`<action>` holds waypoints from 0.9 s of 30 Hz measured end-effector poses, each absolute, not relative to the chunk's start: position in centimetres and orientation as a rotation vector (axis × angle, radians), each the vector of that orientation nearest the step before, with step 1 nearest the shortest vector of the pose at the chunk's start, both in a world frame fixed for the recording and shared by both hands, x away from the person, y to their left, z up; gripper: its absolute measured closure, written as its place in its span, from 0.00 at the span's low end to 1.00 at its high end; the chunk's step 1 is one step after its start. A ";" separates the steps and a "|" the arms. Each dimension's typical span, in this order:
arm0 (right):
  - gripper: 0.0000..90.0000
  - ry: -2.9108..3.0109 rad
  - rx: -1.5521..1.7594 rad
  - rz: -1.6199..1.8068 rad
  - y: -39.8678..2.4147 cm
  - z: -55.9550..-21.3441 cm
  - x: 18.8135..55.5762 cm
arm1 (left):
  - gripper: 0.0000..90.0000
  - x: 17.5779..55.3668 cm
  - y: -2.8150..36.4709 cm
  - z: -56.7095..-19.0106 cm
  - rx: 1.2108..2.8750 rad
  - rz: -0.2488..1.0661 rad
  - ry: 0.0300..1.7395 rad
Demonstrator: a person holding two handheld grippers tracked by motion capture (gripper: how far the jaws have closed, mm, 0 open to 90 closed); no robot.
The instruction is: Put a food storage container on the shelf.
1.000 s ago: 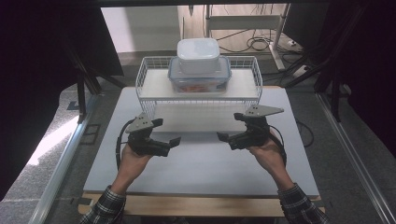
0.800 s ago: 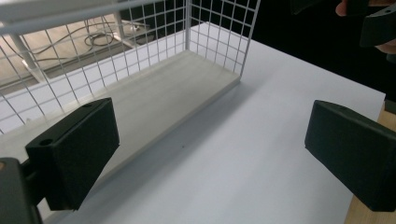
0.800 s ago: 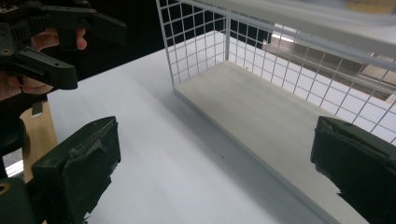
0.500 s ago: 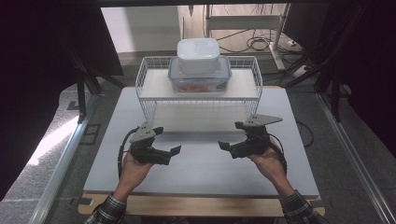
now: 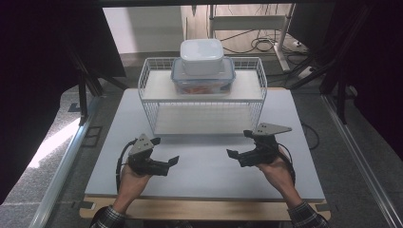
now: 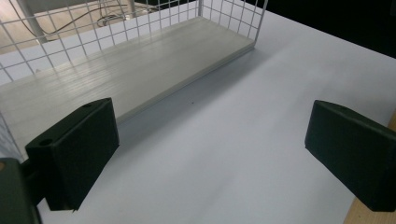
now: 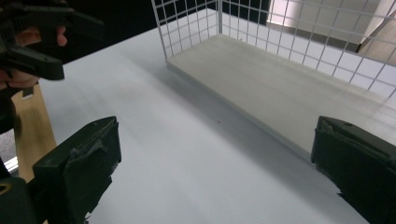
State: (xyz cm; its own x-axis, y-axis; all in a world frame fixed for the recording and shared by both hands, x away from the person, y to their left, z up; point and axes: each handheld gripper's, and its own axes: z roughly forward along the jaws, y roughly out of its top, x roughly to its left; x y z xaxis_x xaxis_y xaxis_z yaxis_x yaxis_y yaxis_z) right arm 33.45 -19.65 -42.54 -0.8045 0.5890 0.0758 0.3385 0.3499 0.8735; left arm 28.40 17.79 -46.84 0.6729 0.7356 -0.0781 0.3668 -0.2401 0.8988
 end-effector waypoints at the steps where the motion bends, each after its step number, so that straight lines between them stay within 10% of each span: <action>1: 0.02 2.366 0.833 1.426 -19.7 -42.7 33.4 | 0.03 28.3 18.0 -47.0 1.848 0.448 0.878; 27: 0.02 2.345 0.938 1.324 -23.9 -47.2 31.8 | 0.02 27.1 19.3 -50.2 1.934 0.507 0.941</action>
